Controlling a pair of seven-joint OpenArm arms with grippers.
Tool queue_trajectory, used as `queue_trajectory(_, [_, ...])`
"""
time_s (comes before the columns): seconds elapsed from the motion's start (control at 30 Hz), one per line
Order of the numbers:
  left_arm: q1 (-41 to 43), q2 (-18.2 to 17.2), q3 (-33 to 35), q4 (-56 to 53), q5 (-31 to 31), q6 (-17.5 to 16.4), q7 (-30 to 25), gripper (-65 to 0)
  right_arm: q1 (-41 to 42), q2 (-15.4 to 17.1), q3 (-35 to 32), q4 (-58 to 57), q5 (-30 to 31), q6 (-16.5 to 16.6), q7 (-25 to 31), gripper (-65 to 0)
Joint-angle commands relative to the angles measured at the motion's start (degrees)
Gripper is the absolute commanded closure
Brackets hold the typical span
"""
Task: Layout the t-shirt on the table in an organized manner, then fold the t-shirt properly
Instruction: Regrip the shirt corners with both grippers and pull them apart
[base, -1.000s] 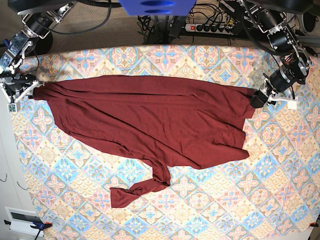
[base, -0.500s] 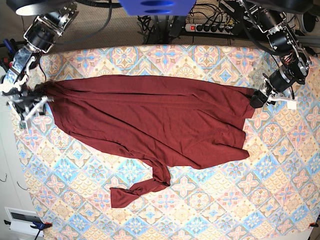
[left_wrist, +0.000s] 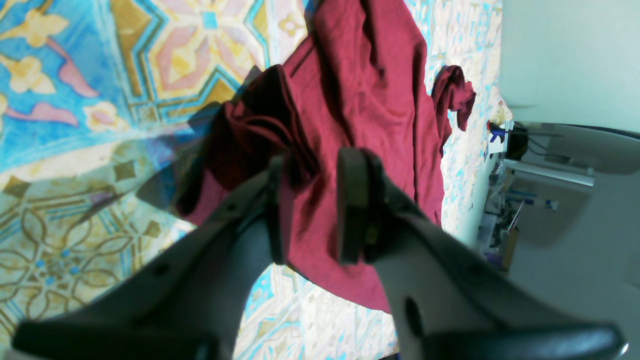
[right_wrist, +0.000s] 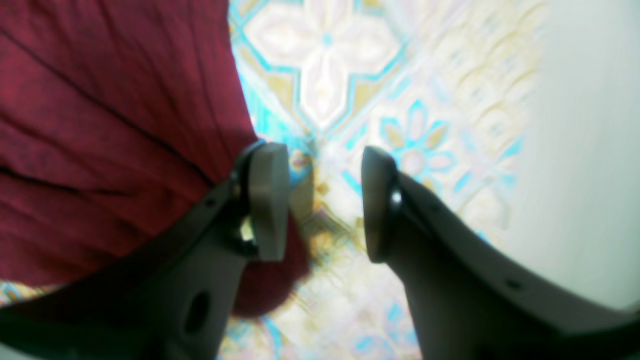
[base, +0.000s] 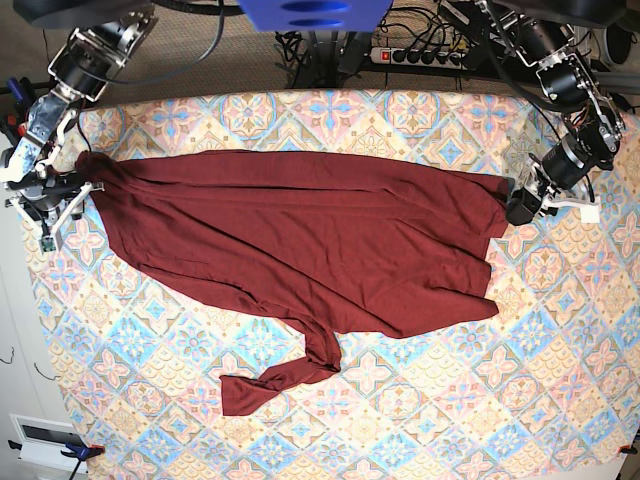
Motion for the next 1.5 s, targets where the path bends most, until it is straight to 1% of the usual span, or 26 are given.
queue_trajectory(0.0, [-0.6,-2.0,-0.1,1.1,-1.3,-0.5,-0.6,-15.2,0.0,1.5,0.3,3.4,0.2,-0.3,0.8,-22.8])
queue_trajectory(0.1, [-0.4,-2.6,-0.1,2.5,-1.3,-0.5,-0.6,-15.2,-2.2,1.4,0.0,7.1,0.2,-0.3,0.8,-22.8])
queue_trajectory(0.23, [0.5,-3.8,0.1,8.9,-1.0,-0.5,-0.4,-15.2,-3.2,1.3,-0.1,9.5,0.2,-0.3,0.7,-22.8])
queue_trajectory(0.37, [2.1,-6.7,0.1,10.9,-1.1,-0.5,-0.4,-15.2,-3.4,-0.2,-0.1,11.3,0.2,-0.3,0.6,-22.8])
queue_trajectory(0.57, [6.4,-6.4,0.3,10.8,-1.2,-0.5,1.8,-16.0,-3.6,-0.7,-0.2,11.6,0.2,-0.3,0.5,-22.8])
queue_trajectory(0.63, [7.9,-4.8,0.2,10.7,-1.0,-0.5,1.8,-19.2,-3.6,-0.7,-0.2,11.6,0.2,-0.3,0.5,-22.8])
queue_trajectory(0.7, [8.1,-3.3,0.2,10.7,-0.8,-0.4,2.1,-24.6,-3.6,-0.7,-0.3,11.6,0.2,-0.3,0.5,-22.8])
queue_trajectory(0.77, [8.2,-1.8,0.2,10.0,-0.8,-0.3,2.2,-31.6,-3.6,-0.7,-1.0,11.6,0.2,-0.3,0.5,-22.8])
queue_trajectory(0.83, [8.2,-1.0,0.2,7.4,-0.9,-0.2,2.2,-41.8,-3.6,-0.7,-2.5,11.6,0.3,-0.3,0.6,-22.8])
queue_trajectory(0.9, [8.0,-0.7,0.2,4.5,-1.2,-0.3,2.0,-49.9,-3.6,-0.7,-3.1,11.6,0.3,-0.3,0.6,-22.8])
queue_trajectory(0.97, [7.0,0.3,0.1,2.5,-1.2,-0.3,1.8,-53.7,-3.6,-0.7,-3.2,11.6,0.4,-0.3,0.7,-22.8])
queue_trajectory(1.13, [4.3,1.3,0.3,-1.1,-1.1,-0.3,0.8,-53.9,-3.6,-0.7,-3.2,11.7,0.6,-0.3,0.7,-22.8])
queue_trajectory(1.47, [-1.7,4.8,0.3,-9.0,-0.8,-0.3,0.6,-53.9,-3.7,-0.7,-2.9,12.7,0.6,-0.3,0.5,-22.8])
